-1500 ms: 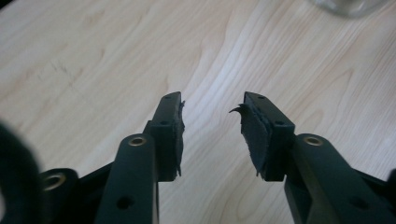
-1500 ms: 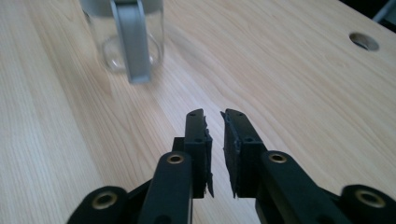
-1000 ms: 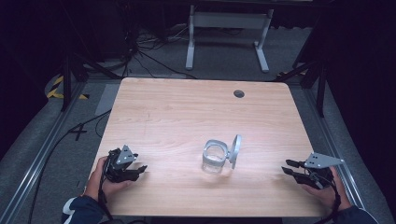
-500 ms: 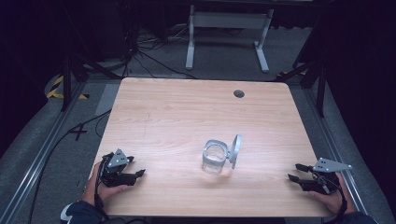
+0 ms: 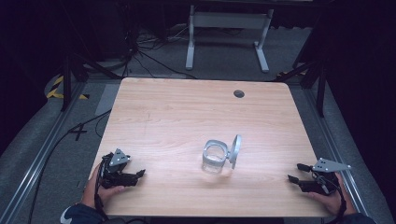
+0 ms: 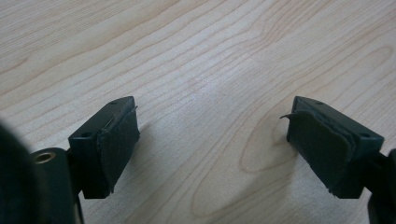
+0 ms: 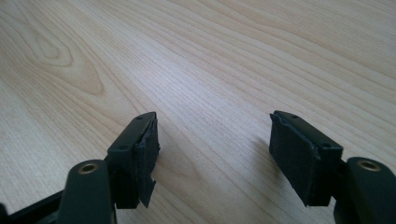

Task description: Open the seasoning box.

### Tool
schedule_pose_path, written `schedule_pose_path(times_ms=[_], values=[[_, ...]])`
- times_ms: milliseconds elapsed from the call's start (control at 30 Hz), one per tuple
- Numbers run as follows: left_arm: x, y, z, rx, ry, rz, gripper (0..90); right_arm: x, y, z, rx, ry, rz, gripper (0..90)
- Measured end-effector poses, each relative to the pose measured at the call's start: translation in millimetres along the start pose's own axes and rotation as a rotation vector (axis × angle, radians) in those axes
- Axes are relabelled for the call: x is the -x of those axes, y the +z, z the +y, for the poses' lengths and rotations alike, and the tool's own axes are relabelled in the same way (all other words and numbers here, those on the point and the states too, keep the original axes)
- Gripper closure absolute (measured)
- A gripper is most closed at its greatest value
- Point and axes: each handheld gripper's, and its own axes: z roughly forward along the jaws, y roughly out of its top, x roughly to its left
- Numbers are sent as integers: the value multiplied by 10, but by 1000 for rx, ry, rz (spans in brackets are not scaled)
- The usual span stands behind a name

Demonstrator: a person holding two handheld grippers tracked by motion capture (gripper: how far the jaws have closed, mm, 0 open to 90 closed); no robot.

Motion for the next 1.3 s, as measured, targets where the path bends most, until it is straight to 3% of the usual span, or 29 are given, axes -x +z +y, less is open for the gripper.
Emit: schedule_pose_path(times_ms=[1300], values=[[8,6,0,0,-13,8,150,0,7,5,-1,-1,3,314]])
